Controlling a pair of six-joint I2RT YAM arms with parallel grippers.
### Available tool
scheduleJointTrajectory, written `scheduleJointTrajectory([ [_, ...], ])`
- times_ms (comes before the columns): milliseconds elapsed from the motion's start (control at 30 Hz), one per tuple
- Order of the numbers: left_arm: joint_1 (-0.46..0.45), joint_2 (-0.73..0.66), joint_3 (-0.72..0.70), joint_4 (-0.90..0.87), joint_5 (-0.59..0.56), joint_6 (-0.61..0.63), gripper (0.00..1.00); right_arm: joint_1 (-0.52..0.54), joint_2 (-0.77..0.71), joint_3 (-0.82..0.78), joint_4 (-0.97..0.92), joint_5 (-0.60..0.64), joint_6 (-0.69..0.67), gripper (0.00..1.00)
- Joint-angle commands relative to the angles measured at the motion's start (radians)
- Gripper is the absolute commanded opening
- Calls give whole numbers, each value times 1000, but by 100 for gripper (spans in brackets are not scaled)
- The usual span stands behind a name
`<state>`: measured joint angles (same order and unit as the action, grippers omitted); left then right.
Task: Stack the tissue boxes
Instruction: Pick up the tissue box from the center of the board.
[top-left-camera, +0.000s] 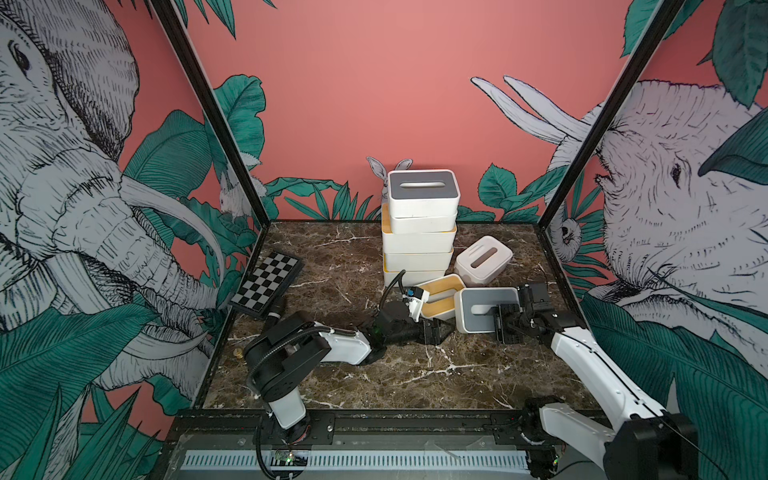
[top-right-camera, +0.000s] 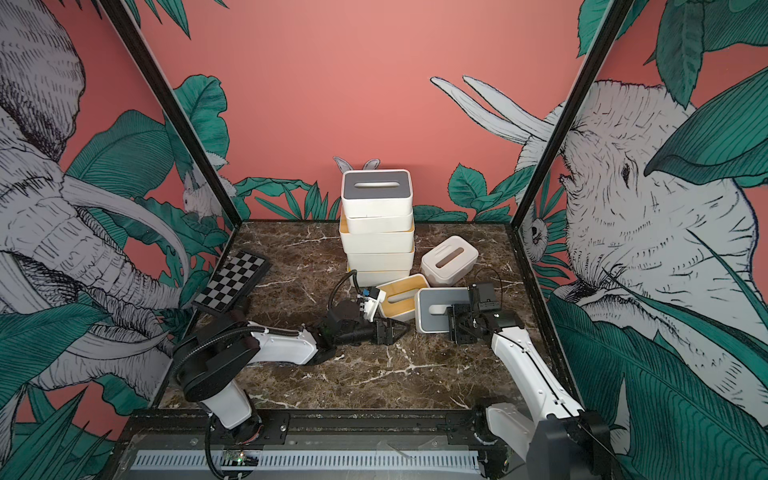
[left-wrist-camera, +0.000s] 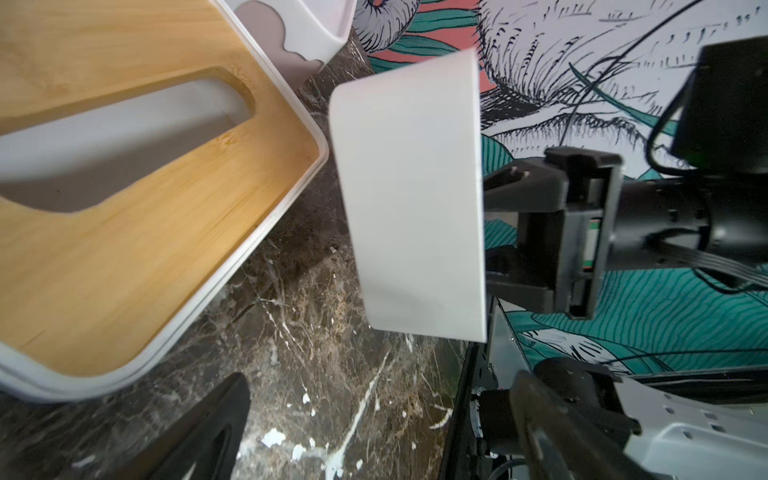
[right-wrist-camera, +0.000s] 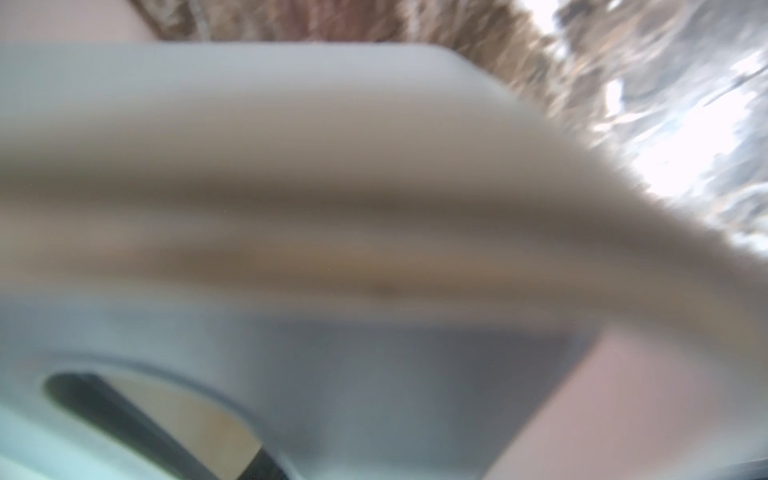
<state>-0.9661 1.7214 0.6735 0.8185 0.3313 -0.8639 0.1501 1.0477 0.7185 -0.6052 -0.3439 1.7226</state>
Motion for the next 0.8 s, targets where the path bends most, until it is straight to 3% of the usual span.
scheduleJointTrajectory([
  [0, -11, 14, 47, 138, -26, -16, 100, 11, -26, 26, 27, -13, 24, 41],
  [333, -20, 113, 163, 146, 21, -24, 99, 26, -15, 46, 58, -27, 37, 41],
  [767, -22, 138, 148, 208, 36, -96, 78, 27, 9, 46, 106, -26, 48, 41],
])
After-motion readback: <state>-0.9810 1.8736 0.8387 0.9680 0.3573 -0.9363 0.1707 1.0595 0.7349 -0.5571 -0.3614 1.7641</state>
